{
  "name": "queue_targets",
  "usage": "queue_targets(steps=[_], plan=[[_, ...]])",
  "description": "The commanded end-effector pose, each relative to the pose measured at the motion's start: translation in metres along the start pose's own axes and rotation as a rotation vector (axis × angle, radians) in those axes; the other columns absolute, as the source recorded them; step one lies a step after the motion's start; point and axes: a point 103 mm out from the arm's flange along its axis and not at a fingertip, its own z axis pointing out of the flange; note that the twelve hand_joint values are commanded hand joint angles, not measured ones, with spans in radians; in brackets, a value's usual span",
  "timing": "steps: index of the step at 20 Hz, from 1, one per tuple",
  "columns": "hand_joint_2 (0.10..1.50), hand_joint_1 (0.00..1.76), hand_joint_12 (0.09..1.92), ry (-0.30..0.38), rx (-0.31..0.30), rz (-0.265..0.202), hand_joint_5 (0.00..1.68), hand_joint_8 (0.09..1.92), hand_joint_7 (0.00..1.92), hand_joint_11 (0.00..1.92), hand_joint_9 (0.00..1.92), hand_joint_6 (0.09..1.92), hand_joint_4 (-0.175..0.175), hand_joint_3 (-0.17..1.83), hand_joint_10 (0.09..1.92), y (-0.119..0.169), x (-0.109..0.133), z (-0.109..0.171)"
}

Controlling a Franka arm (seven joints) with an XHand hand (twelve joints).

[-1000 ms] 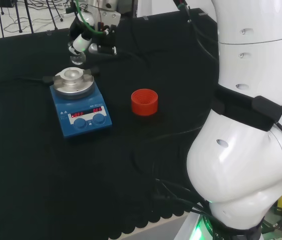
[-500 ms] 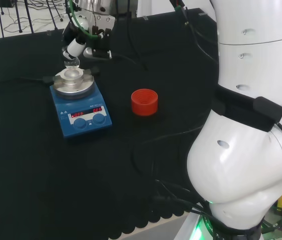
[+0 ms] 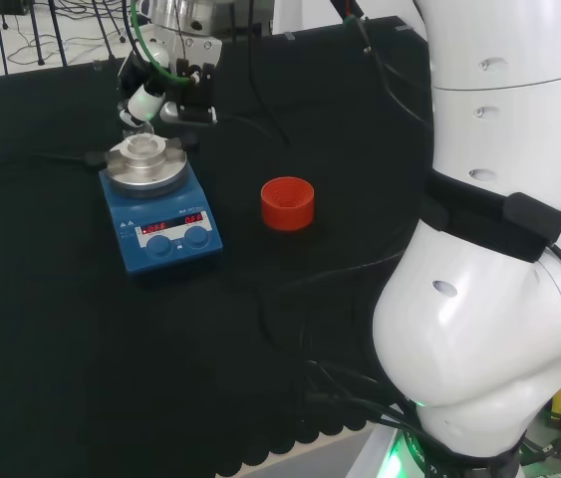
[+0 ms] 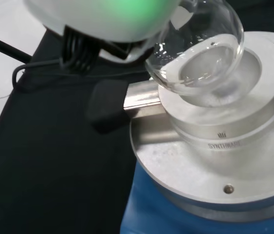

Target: Place the round-bottom flask on the heater.

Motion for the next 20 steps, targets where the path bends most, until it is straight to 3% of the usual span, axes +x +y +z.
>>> queue_targets(steps=[1,20], plan=[[0.55,1.12,1.28,-0.004,0.008,0.007,1.19,0.61,0.7,0.46,0.84,0.98,0.175,0.95,0.53,0.004,-0.004,0.004],[0.55,1.12,1.28,-0.019,0.028,0.015,1.18,0.6,0.7,0.46,0.84,0.98,0.175,0.95,0.53,0.015,-0.009,0.013]])
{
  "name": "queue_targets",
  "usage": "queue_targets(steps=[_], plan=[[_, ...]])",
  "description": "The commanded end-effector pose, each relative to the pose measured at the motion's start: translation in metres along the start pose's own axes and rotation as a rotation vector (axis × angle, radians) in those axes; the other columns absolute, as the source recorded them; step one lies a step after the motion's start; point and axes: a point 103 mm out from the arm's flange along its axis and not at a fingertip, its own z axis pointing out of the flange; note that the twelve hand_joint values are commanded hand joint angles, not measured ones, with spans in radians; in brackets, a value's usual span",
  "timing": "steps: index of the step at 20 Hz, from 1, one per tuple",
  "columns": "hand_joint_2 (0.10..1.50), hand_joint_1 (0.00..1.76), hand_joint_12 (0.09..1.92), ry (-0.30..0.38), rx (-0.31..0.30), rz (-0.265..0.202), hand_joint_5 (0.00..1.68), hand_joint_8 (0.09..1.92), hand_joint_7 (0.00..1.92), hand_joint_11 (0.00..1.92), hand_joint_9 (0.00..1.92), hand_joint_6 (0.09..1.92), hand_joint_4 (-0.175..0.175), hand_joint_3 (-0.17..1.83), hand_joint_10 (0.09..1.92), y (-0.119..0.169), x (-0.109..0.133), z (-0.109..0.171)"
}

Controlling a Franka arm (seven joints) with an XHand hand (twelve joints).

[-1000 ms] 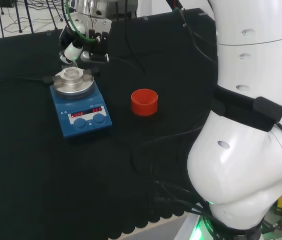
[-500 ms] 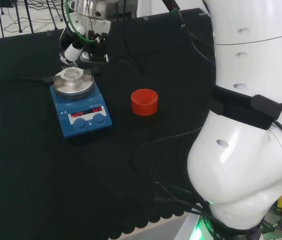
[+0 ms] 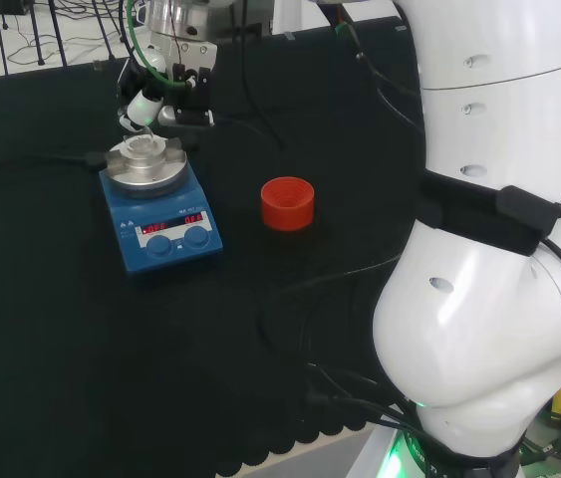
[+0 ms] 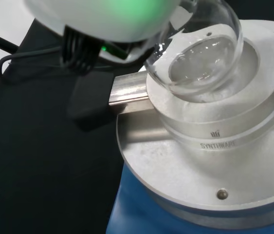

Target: Place the round-bottom flask on the heater.

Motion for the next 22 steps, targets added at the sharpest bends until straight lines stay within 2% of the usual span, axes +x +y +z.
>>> queue_targets(steps=[1,6,9,11,13,14,15,17,22], plan=[[0.55,1.12,1.28,-0.002,0.004,0.006,1.18,0.6,0.7,0.46,0.84,0.99,0.175,0.95,0.53,0.0008,-0.0048,0.0026],[0.56,1.11,1.28,0.019,0.019,0.004,1.18,0.6,0.68,0.46,0.83,0.99,0.175,0.94,0.53,0.0013,-0.0072,0.0034],[0.64,1.1,1.29,0.028,0.032,0.003,1.16,0.62,0.64,0.43,0.8,0.92,0.175,0.78,0.55,0.0015,-0.0087,0.0039],[0.72,1.08,1.3,0.024,0.064,0.012,1.14,0.64,0.61,0.41,0.77,0.88,0.175,0.62,0.58,0.003,-0.0087,0.0045],[0.65,1.02,1.3,0.022,0.089,0.018,1.02,0.65,0.58,0.39,0.73,0.86,0.028,0.63,0.61,0.0038,-0.009,0.0052],[0.62,1.0,1.31,0.02,0.094,0.021,0.96,0.66,0.56,0.37,0.71,0.86,-0.017,0.67,0.62,0.0039,-0.0092,0.0053],[0.59,0.99,1.31,0.016,0.1,0.023,0.92,0.66,0.55,0.36,0.7,0.85,-0.041,0.69,0.63,0.0039,-0.0092,0.0054],[0.56,0.98,1.31,0.006,0.107,0.039,0.83,0.66,0.52,0.35,0.67,0.83,-0.057,0.71,0.64,0.0033,-0.0094,0.0052],[0.53,0.96,1.32,0.001,0.108,0.049,0.74,0.66,0.49,0.33,0.65,0.8,-0.05,0.7,0.64,-0.0007,-0.0109,0.0032]])
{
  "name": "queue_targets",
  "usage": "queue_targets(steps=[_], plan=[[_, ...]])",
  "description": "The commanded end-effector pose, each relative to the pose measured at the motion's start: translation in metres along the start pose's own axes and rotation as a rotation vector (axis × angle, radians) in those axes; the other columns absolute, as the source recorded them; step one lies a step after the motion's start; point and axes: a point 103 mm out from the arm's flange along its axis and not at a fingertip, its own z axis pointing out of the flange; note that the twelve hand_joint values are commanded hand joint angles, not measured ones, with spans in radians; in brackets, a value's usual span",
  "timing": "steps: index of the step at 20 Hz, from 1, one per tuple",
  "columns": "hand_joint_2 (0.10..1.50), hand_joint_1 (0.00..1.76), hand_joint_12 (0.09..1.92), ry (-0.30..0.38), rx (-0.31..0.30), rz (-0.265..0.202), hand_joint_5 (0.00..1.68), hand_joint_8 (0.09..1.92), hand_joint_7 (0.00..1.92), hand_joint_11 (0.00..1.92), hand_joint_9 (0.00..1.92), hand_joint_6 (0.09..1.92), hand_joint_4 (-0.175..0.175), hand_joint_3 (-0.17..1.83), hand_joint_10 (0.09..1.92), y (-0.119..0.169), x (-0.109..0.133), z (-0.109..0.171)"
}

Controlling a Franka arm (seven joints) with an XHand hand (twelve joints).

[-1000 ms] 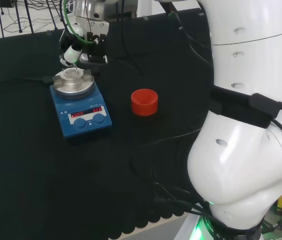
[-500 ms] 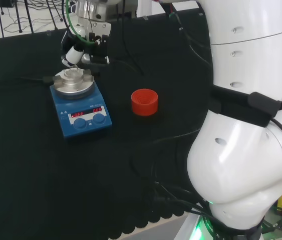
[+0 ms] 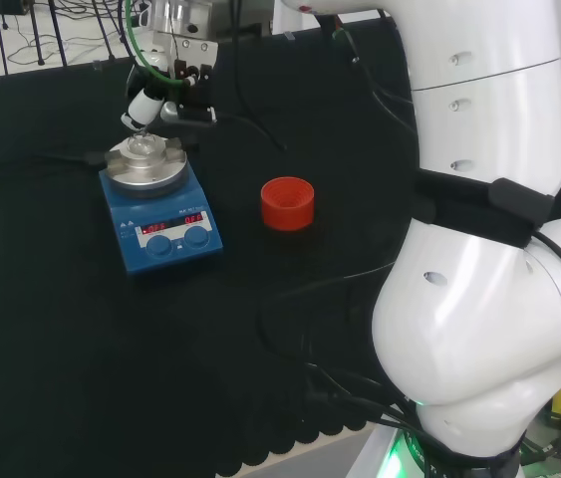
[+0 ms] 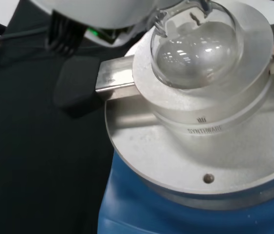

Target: Place the round-bottom flask on the heater.

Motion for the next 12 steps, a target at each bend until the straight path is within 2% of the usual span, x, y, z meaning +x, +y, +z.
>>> queue_targets(steps=[1,4,7,10,12], plan=[[0.53,0.96,1.32,-0.011,0.012,0.018,0.72,0.66,0.49,0.33,0.65,0.79,-0.051,0.7,0.64,-0.006,-0.004,0.002],[0.52,0.94,1.32,-0.002,0.006,0.016,0.57,0.67,0.46,0.32,0.64,0.71,-0.057,0.68,0.65,-0.012,-0.006,-0.003],[0.53,0.87,1.36,-0.011,0.023,0.018,0.38,0.69,0.39,0.28,0.59,0.45,-0.055,0.61,0.69,-0.022,-0.008,-0.01],[0.54,0.82,1.41,-0.021,0.027,0.023,0.35,0.7,0.32,0.19,0.52,0.25,-0.045,0.56,0.72,-0.034,-0.01,-0.017],[0.54,0.81,1.42,-0.027,0.007,0.024,0.35,0.71,0.29,0.16,0.5,0.2,-0.043,0.54,0.73,-0.044,-0.011,-0.022]])
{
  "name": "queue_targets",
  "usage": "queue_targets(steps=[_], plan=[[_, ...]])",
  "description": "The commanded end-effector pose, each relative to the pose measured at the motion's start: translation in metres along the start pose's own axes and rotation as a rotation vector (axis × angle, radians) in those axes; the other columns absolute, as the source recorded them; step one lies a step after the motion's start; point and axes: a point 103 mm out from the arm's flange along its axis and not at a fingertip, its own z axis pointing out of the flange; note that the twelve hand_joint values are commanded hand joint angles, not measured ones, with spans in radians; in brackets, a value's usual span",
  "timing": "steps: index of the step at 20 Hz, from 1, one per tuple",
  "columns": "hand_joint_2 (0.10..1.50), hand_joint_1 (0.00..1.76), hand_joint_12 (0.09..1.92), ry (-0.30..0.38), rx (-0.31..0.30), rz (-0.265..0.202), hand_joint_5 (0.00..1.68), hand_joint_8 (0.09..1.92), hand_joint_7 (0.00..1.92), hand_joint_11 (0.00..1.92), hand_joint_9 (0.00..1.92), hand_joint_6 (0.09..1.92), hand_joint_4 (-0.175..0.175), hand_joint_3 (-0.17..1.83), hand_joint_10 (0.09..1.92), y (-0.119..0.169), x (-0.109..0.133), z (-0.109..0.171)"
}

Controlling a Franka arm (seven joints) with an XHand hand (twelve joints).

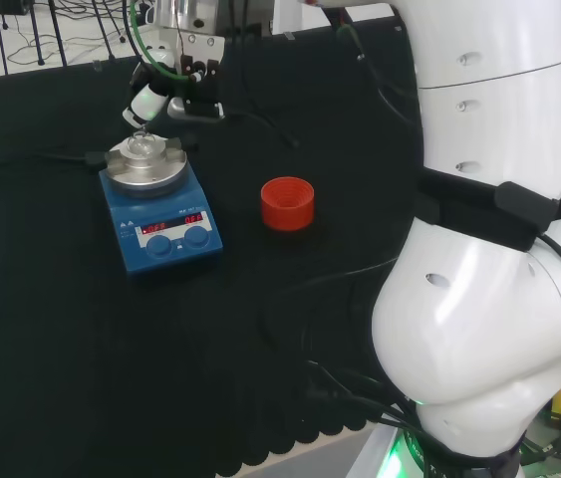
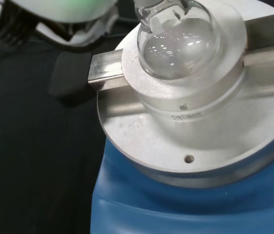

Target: Place the round-bottom flask on the heater.

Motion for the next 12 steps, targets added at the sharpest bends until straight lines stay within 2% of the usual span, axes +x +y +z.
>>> queue_targets(steps=[1,12], plan=[[0.54,0.81,1.42,-0.02,-0.021,0.009,0.35,0.71,0.29,0.15,0.5,0.18,-0.042,0.54,0.73,-0.029,-0.008,-0.014],[0.57,0.82,1.43,-0.034,-0.06,0.034,0.38,0.71,0.31,0.15,0.53,0.14,-0.05,0.53,0.73,-0.085,-0.022,-0.023]])
